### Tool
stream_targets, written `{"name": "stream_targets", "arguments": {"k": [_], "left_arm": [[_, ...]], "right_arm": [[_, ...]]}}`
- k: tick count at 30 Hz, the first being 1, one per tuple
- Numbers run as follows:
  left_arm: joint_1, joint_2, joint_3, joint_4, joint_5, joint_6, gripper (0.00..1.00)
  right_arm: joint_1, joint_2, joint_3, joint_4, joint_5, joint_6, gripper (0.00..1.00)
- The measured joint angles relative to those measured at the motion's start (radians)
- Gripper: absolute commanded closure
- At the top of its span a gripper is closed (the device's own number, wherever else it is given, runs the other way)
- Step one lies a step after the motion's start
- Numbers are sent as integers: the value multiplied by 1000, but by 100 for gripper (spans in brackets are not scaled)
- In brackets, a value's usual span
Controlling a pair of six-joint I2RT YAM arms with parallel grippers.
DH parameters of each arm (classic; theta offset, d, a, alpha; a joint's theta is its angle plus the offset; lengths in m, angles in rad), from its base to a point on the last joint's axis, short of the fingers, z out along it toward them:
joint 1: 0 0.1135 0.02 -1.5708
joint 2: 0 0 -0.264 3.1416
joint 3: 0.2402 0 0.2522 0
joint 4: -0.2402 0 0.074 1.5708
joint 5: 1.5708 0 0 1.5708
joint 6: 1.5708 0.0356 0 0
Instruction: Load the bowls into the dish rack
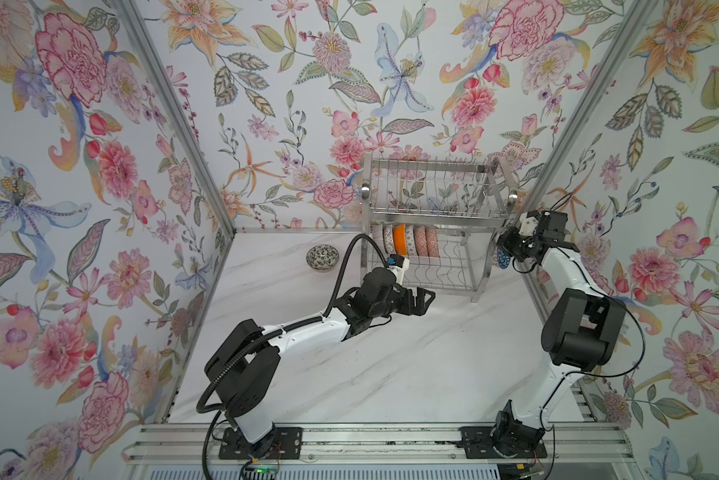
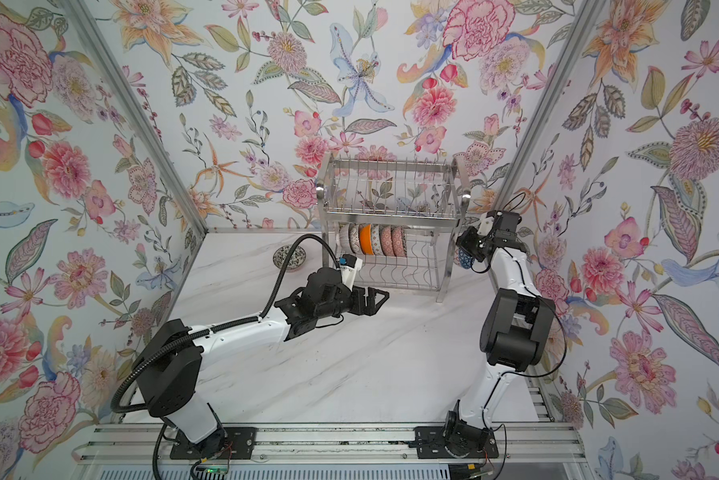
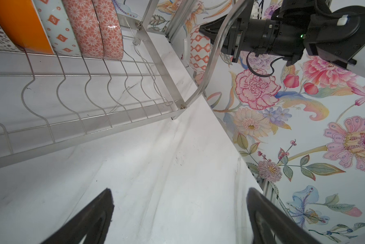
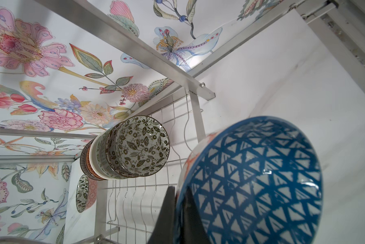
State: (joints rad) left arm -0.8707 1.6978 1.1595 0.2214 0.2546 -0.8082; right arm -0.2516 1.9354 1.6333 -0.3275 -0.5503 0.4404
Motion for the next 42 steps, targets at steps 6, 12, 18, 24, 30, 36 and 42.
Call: {"name": "stream_targets", "arguments": {"k": [6,12,18,24,30,36,42], "left_arm": [[0,0,14,-21,0,2,1],[0,7,53,-32,-1,11,1],[0,39,86,-54,0,16,1],[0,72,137,-92,0,32,1],[0,106,190,-116,0,42,1],[0,130,219,-140,0,44,1],[0,145,249,-161,0,53,1]], "right_arm": [[-7,13,11,10,-37,2,100],[-18,40,35,19,-68,4,100],[-33,91,62,36,-88,13,100],[-37,143,89,84,-144,48,100],[-17,224,159,123,-219,72,100],[0,269,170,204,-309,127,100],[3,300,175,294,-368,187,100]]}}
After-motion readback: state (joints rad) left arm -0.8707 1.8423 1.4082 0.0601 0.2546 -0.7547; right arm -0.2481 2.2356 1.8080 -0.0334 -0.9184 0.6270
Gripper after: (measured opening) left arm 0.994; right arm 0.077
